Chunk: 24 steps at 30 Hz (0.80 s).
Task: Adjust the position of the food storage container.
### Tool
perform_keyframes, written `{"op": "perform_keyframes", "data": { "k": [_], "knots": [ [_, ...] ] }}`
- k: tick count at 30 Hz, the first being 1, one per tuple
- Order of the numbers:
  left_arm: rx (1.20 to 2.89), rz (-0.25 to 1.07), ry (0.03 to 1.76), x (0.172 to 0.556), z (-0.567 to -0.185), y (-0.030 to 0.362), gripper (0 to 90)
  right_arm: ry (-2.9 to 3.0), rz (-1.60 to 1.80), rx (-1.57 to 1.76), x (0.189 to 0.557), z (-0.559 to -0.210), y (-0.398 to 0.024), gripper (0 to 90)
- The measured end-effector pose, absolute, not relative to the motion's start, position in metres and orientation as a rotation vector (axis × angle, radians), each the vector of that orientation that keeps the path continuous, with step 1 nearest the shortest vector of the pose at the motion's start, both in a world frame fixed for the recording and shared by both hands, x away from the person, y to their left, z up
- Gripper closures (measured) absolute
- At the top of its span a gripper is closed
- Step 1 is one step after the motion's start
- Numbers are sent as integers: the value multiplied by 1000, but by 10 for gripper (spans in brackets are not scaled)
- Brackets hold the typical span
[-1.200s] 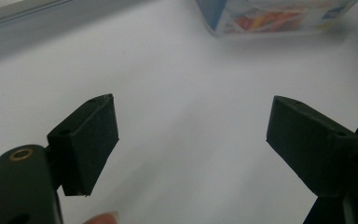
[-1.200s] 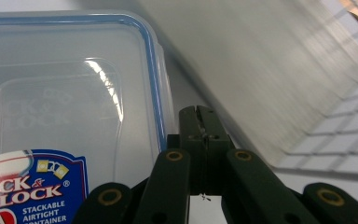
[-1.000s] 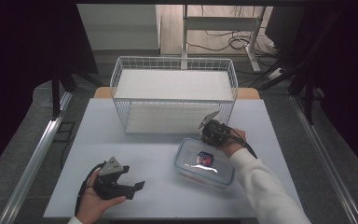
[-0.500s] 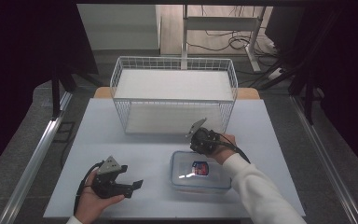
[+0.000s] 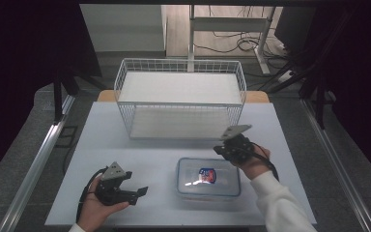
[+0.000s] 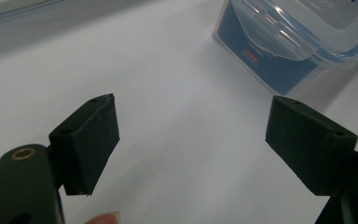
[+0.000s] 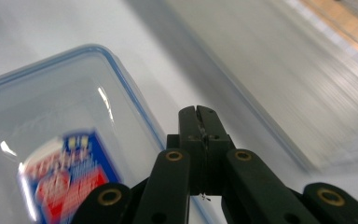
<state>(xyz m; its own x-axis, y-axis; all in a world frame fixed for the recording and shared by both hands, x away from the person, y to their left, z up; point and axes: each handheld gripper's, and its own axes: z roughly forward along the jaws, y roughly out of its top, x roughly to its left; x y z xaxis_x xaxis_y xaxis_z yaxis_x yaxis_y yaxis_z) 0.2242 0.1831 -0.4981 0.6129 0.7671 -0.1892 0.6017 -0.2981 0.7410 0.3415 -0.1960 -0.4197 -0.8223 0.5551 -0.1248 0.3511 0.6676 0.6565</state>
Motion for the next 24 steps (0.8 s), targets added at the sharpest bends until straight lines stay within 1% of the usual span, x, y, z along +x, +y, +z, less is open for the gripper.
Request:
{"op": "perform_keyframes", "data": {
  "k": [1, 2, 3, 4, 6, 7, 11, 15, 16, 18, 23, 24],
  "knots": [
    [2013, 254, 1078, 224, -498, 183, 172, 2570, 916, 720, 342, -420, -196, 892],
    [2018, 256, 1079, 224, -498, 182, 172, 2527, 947, 795, 331, -417, -216, 892],
    [2018, 256, 1079, 224, -498, 182, 172, 2527, 947, 795, 331, -417, -216, 892],
    [2019, 259, 1082, 223, -498, 182, 172, 2489, 942, 861, 322, -417, -233, 892],
    [2019, 257, 1085, 223, -498, 181, 172, 2473, 926, 895, 317, -418, -241, 892],
    [2019, 257, 1085, 223, -498, 181, 172, 2441, 901, 965, 307, -422, -255, 892],
    [2022, 255, 1090, 223, -498, 179, 172, 2428, 884, 1081, 293, -437, -274, 892],
    [2023, 261, 1086, 223, -498, 180, 172, 2459, 834, 1097, 288, -449, -276, 892],
    [2018, 259, 1094, 223, -498, 181, 173, 2504, 801, 1092, 287, -458, -273, 892],
    [2019, 257, 1094, 224, -499, 182, 172, 2536, 784, 1072, 287, -462, -268, 892],
    [2015, 259, 1099, 224, -498, 183, 172, 2549, 757, 1042, 286, -461, -260, 892],
    [2013, 259, 1101, 224, -498, 183, 172, 2551, 805, 1064, 287, -460, -263, 892]
  ]
}}
